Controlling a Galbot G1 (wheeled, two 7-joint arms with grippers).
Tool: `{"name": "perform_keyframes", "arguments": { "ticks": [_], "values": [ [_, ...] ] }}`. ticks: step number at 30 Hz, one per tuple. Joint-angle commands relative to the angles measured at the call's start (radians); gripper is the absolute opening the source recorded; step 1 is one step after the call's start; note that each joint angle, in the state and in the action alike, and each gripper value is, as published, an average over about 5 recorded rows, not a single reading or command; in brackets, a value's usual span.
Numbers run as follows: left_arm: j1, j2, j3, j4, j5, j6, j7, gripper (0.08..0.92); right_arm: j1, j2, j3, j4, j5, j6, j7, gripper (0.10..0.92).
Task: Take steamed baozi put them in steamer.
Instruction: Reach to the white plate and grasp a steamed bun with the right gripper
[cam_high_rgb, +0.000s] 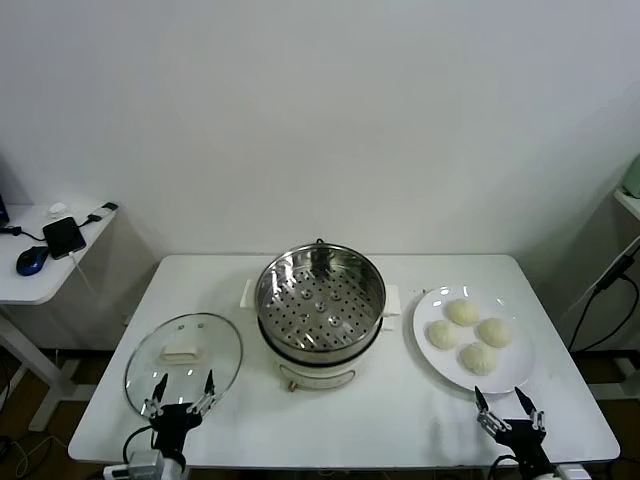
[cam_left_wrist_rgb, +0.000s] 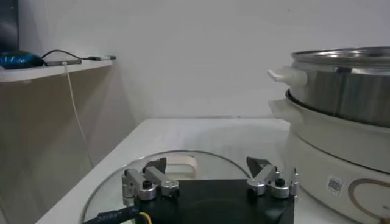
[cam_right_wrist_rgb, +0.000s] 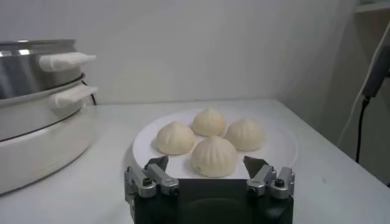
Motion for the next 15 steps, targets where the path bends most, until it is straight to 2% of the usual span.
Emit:
{"name": "perform_keyframes", "arguments": {
  "ticks": [1,5,9,12,15],
  "values": [
    [0.000,0.008,0.008,-0.003,0.000,-0.002,0.001,0.823,0.248,-0.092,0.013,-0.054,-0.013,-0.150,0.034,0.823],
    [0.000,0.012,0.013,-0.007,-0.001,-0.004,0.002,0.823,0.459,-0.225,-0.047,-0.143,-0.056,-0.242,0.018,0.823],
    [-0.002,0.018,0.017,-0.004,-0.001,-0.007,0.002,0.823,0.678,-0.397,-0.178,-0.242,-0.086,-0.345,-0.079,0.823],
    [-0.003,0.021,0.021,0.001,0.000,-0.010,0.002,0.823,0.816,-0.537,-0.326,-0.309,-0.133,-0.372,-0.222,0.823],
    [-0.003,0.020,0.026,0.004,0.000,-0.013,0.003,0.823,0.924,-0.681,-0.485,-0.358,-0.177,-0.345,-0.447,0.823]
  ]
}}
